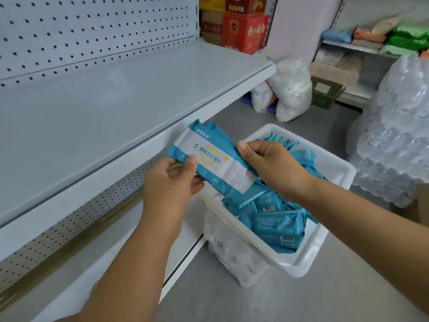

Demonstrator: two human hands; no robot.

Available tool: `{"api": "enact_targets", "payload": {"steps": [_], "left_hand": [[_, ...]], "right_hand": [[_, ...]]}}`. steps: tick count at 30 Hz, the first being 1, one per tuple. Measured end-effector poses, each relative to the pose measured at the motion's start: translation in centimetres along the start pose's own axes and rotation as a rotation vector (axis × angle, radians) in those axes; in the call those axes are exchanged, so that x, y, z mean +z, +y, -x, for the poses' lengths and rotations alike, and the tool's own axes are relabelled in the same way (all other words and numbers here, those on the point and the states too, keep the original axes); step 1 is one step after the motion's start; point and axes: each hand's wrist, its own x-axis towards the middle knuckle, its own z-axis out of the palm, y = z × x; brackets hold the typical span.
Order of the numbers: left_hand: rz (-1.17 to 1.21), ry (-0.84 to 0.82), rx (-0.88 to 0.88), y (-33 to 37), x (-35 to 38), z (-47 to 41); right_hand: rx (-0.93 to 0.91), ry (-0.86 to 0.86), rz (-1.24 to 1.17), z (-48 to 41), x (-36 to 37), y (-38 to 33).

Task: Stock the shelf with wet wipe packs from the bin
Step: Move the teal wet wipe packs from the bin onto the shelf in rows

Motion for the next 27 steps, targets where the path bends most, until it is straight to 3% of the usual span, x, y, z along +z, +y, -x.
{"api": "enact_targets", "payload": {"steps": [8,14,19,27], "left_hand": [[0.166,0.119,0.118,6.9,-3.3,1.4],[0.116,0.145,0.17,11.3,-8.3,1.4],[0.233,0.299,0.208,14.5,-15.3,1.6],[0.359,0.558,0.381,16.2,-27.4,3.5]], "right_hand": [[-0.003,0.005,-0.698,-0.1,5.4,-3.4],[-0.029,0.131,-0.723,-1.7,10.6,-7.5],[0.013,0.225,-0.708,-3.3,16.2,-11.2],[-0.048,0.13,-0.838,-4.6,27.7,-18.6]]}}
